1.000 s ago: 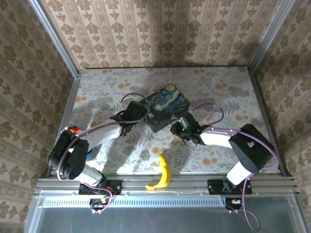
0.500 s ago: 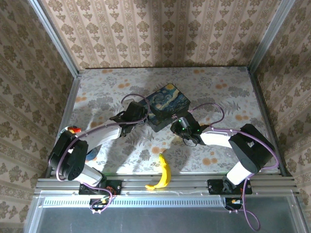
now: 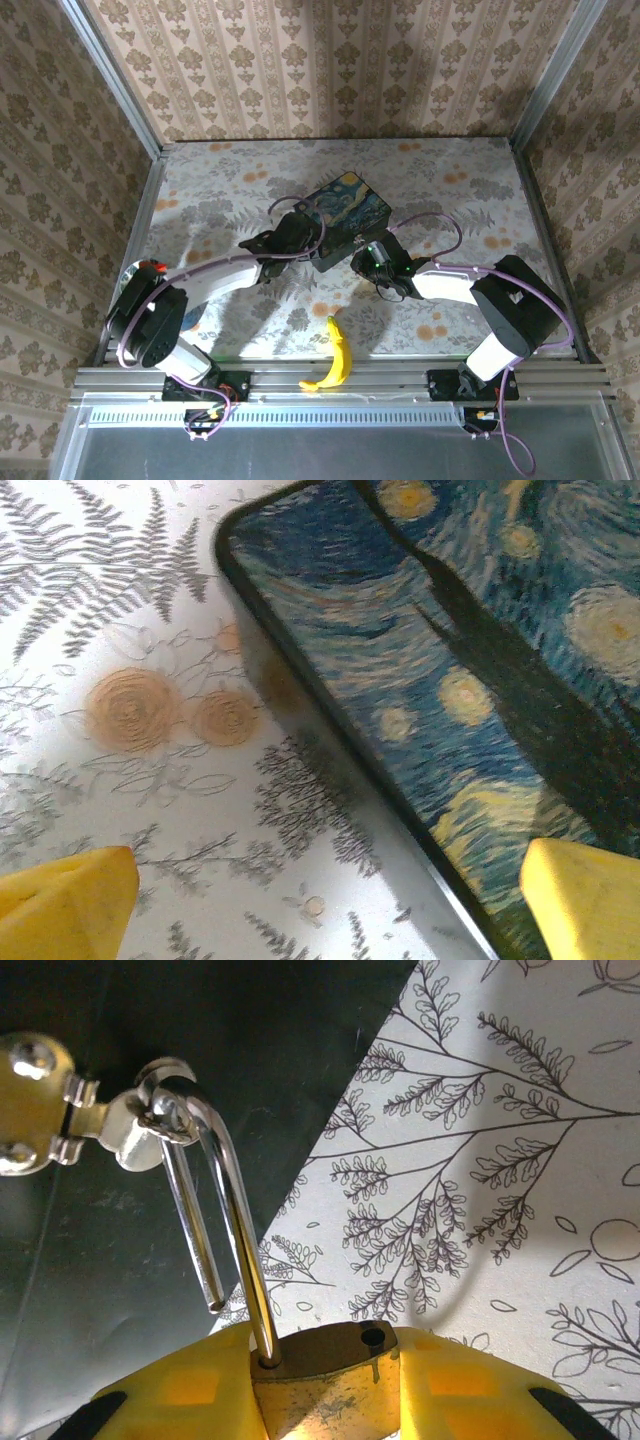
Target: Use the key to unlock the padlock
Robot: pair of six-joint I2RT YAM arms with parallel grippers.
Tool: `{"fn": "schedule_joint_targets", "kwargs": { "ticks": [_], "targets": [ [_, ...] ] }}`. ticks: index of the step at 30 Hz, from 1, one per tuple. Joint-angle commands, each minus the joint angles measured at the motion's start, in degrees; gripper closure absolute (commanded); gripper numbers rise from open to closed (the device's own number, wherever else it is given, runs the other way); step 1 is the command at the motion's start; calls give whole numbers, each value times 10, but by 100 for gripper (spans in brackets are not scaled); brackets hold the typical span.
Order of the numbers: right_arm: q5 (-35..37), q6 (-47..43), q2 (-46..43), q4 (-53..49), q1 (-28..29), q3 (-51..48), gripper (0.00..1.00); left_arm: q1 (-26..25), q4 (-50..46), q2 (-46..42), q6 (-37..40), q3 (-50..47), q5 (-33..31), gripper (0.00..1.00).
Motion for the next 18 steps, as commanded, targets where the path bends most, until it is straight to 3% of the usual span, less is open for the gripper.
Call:
{"fn": "schedule_joint_targets", "kwargs": {
  "ticks": [1, 18],
  "targets": [
    [27, 7, 4, 18, 2, -3, 100, -4, -25, 30, 2, 8, 9, 0],
    [29, 13, 18, 54, -18, -1, 100, 14, -39, 42, -15, -34, 24, 6]
  ]
}}
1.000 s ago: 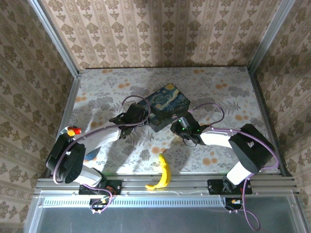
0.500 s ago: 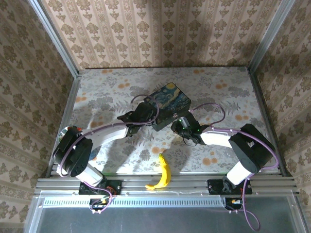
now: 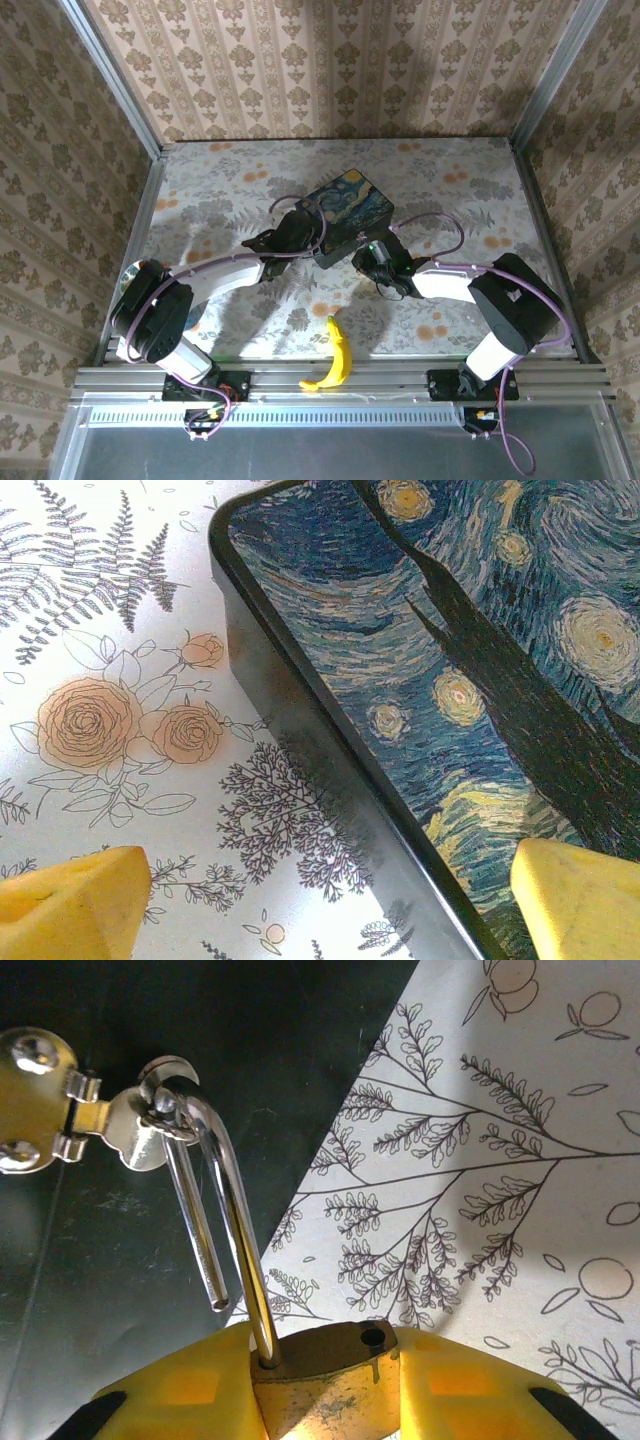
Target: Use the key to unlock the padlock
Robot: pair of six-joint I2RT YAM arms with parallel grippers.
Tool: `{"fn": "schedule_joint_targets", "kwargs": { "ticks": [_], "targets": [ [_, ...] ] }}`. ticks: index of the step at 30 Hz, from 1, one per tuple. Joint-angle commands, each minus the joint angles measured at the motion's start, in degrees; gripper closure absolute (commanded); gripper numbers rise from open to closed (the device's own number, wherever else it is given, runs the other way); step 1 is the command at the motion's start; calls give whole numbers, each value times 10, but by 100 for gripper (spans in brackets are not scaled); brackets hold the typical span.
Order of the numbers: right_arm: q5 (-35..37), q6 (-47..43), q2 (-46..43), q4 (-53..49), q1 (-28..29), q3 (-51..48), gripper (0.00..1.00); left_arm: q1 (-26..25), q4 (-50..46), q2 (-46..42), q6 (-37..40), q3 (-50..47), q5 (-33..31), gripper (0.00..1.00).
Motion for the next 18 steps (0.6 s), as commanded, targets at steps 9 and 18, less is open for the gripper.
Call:
{"fn": "schedule_joint_targets", "kwargs": {
  "ticks": [9, 18],
  "targets": [
    [17, -6, 9, 35, -20, 12, 100, 9, -74, 28, 4, -35, 8, 6],
    [13, -7, 12, 43, -26, 14, 100, 11, -72, 26, 3, -39, 9, 5]
  ]
}}
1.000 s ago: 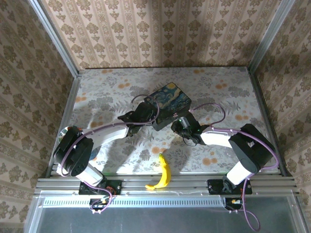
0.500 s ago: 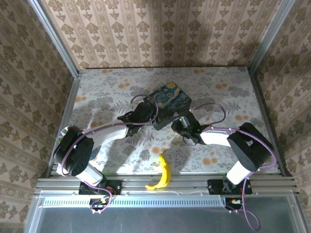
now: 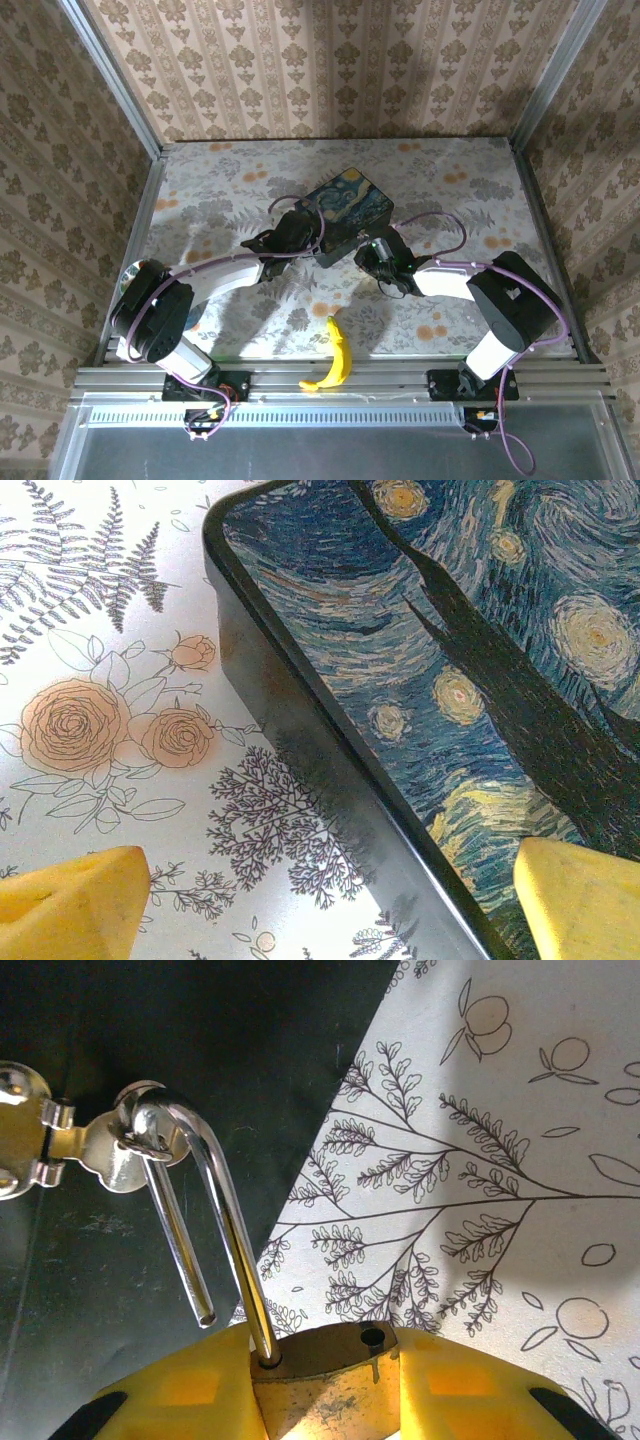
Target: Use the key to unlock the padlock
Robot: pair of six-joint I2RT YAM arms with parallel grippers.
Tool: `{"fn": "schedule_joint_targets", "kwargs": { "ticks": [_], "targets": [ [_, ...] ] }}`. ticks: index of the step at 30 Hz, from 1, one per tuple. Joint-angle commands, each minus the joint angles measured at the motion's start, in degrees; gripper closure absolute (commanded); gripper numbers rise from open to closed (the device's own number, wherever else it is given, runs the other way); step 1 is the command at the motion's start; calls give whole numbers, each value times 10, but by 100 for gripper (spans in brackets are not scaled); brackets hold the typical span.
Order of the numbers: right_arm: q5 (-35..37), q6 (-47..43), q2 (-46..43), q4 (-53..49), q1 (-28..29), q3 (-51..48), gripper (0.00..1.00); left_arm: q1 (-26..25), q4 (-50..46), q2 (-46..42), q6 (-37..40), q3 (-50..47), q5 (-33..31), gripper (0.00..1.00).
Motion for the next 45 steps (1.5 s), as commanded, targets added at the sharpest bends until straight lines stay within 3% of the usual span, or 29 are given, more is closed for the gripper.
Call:
{"fn": "schedule_joint_targets", "kwargs": {
  "ticks": [1, 37, 45],
  "targets": [
    [17, -3, 6, 34, -9, 14, 100, 7, -90, 25, 7, -31, 0, 5],
    [19, 34, 30, 135, -43, 5, 100, 9, -89, 29, 4, -38, 4, 5],
    [22, 8, 33, 128, -51, 20, 100, 9, -88, 29, 4, -37, 6, 5]
  ]
}}
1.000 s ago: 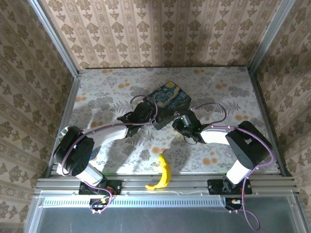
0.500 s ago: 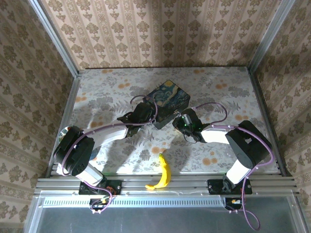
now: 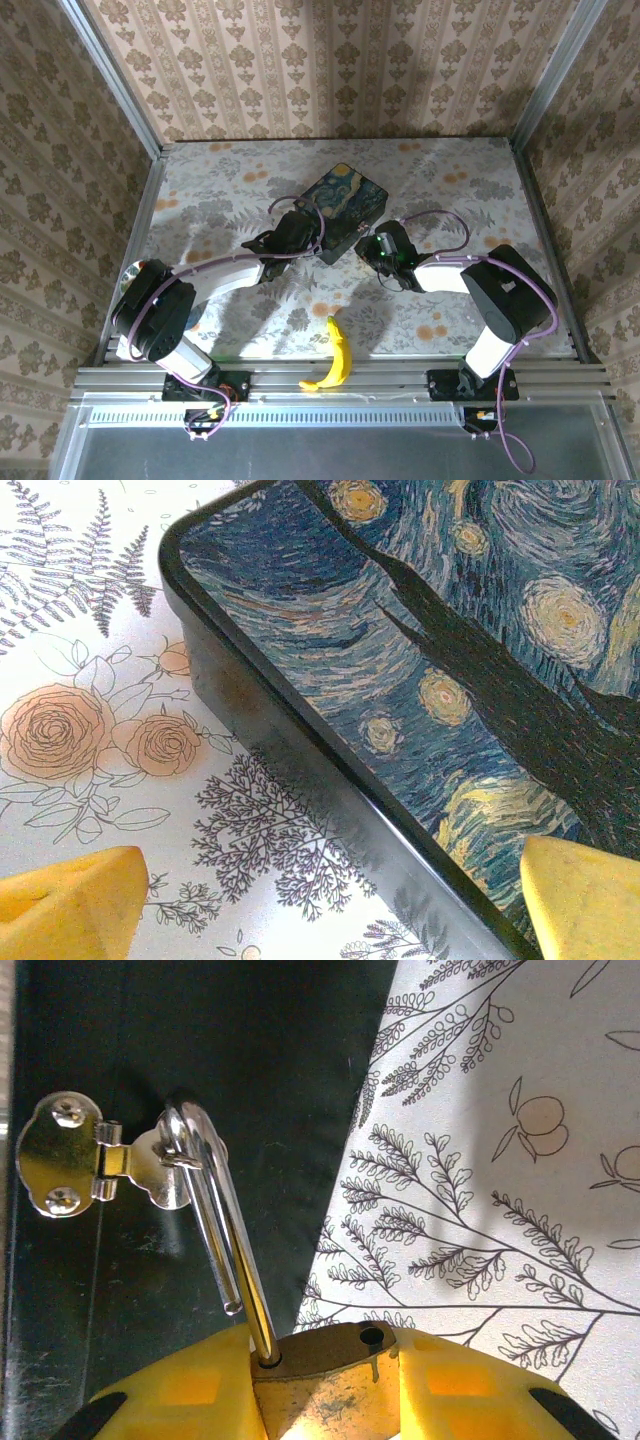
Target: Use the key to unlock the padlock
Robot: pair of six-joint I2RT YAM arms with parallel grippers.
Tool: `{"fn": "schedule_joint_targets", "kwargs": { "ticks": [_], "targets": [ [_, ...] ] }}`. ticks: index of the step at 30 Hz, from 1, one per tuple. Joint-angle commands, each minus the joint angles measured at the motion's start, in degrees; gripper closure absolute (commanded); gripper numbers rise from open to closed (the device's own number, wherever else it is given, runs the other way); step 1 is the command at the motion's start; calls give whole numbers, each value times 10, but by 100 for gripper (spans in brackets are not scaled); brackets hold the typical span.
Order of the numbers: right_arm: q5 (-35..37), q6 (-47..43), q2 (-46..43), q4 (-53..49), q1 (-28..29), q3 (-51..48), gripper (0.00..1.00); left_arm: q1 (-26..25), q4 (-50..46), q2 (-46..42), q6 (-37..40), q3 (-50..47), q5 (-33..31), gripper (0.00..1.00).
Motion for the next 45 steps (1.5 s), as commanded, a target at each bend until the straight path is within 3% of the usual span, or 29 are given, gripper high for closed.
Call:
{"fn": "schedule_joint_targets", "kwargs": {
  "ticks": [1, 29, 36, 45],
  "targets": [
    [48, -12, 2, 41, -21, 21, 100, 9, -112, 26, 10, -30, 2, 5],
    [9, -96, -4, 64, -69, 42, 100, 12, -111, 24, 9, -36, 6, 5],
    [-16, -161, 7, 69, -78, 46, 100, 13, -109, 24, 10, -33, 9, 5],
    [-24, -142, 21, 121, -96, 36, 100, 15, -108, 26, 14, -27, 13, 5]
  ]
}}
